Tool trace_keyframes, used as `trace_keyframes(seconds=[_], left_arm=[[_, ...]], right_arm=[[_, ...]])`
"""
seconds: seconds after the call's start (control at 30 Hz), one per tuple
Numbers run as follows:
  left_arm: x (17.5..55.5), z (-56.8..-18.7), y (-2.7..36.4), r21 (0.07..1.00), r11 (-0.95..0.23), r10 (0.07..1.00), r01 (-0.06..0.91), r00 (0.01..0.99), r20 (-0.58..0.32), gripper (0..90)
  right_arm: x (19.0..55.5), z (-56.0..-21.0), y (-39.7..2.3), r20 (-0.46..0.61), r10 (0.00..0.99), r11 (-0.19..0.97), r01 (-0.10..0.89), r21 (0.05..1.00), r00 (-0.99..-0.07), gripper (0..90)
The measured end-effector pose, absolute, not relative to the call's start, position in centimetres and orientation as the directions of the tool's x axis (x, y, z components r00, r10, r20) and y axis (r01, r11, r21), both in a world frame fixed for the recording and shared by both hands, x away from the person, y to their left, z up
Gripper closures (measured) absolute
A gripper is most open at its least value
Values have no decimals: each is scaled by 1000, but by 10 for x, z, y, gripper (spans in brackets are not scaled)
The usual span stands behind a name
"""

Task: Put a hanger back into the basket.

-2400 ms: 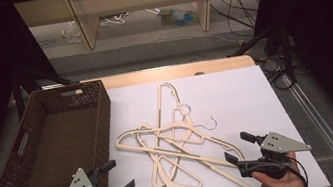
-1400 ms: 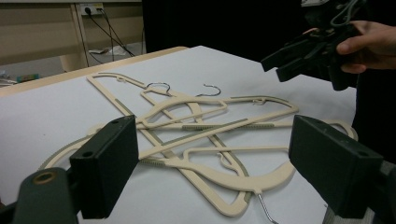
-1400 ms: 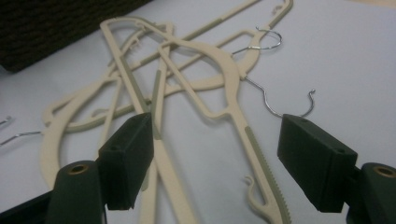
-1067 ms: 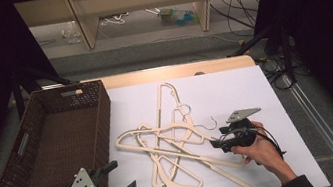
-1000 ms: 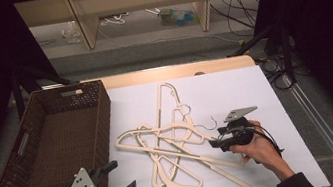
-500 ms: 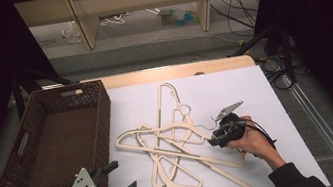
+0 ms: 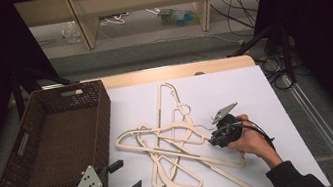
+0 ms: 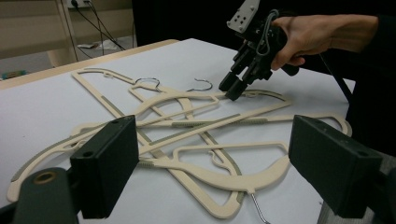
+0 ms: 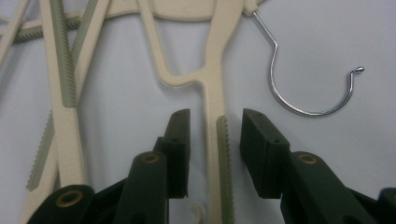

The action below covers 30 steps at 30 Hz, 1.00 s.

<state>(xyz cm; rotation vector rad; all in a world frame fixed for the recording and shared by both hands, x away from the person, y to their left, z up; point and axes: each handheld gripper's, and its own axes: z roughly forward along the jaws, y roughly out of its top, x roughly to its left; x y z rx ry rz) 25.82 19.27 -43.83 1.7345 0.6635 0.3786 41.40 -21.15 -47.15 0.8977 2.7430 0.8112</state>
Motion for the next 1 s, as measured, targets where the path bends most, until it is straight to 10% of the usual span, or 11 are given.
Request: trace_keyframes(seconds=[1.0], left_arm=[[303,-446,144,938,-202,583,281,804,-115,168]], right_arm=[[415,-457,-208,-56,534,737,432,520,-844,794]])
